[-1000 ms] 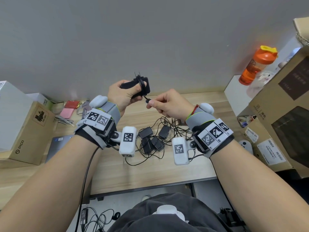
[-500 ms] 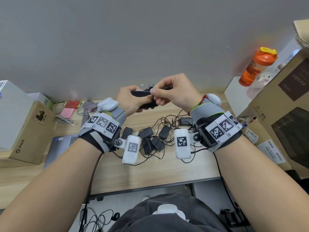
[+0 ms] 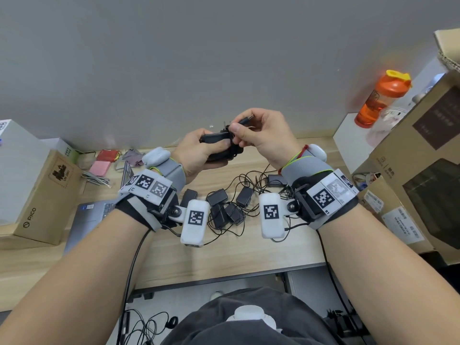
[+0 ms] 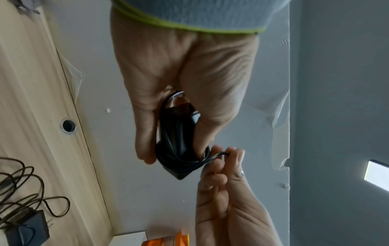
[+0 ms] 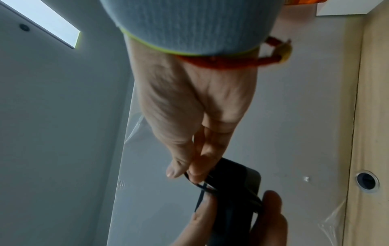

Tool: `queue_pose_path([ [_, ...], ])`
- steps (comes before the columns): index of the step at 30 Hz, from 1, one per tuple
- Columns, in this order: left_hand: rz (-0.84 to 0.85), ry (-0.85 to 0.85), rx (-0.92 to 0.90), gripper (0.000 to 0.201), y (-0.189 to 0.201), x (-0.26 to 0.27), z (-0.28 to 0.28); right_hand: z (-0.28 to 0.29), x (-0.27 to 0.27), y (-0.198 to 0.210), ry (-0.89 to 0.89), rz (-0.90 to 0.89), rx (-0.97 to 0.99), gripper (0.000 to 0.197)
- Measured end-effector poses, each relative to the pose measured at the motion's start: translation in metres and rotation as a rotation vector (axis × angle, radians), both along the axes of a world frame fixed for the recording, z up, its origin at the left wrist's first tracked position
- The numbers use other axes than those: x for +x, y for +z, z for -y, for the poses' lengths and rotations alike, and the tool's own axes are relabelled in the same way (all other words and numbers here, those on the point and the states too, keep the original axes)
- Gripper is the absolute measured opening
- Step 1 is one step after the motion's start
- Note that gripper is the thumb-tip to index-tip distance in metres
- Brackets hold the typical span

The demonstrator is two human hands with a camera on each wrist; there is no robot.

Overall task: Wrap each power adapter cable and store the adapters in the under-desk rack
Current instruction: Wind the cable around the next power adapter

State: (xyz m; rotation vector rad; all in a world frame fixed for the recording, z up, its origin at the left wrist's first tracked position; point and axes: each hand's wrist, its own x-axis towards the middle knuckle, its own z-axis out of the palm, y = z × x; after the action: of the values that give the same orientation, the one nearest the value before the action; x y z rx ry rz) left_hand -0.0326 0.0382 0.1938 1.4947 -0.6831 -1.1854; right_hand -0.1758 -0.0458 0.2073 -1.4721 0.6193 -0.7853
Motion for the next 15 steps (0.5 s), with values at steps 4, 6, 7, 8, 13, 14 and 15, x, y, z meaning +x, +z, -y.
queue_pose_path([
  [4, -0.056, 0.118, -0.059, 0.026, 0.003, -0.002, 0.001, -0.004, -0.001, 0.0, 0.003, 0.029, 0.077, 0.023],
  [6, -0.102, 0.182, -0.083, 0.029, 0.004, -0.003, 0.002, -0.008, 0.0, -0.003, 0.042, -0.033, 0.096, 0.039],
  [7, -0.124, 0.202, -0.095, 0.03, 0.005, -0.003, 0.003, -0.01, 0.001, -0.005, 0.053, -0.067, 0.099, 0.044],
  [8, -0.129, 0.214, -0.105, 0.031, 0.006, -0.004, 0.003, -0.011, 0.002, -0.006, 0.058, -0.095, 0.104, 0.046],
  [13, -0.082, 0.154, -0.115, 0.033, 0.01, -0.005, 0.001, -0.01, 0.003, -0.01, 0.046, -0.163, 0.134, 0.048],
  [14, -0.072, 0.141, -0.11, 0.033, 0.01, -0.006, 0.001, -0.009, 0.002, -0.01, 0.032, -0.176, 0.139, 0.047],
  [15, -0.064, 0.139, -0.106, 0.034, 0.01, -0.006, 0.001, -0.007, 0.002, -0.011, 0.016, -0.188, 0.141, 0.046],
])
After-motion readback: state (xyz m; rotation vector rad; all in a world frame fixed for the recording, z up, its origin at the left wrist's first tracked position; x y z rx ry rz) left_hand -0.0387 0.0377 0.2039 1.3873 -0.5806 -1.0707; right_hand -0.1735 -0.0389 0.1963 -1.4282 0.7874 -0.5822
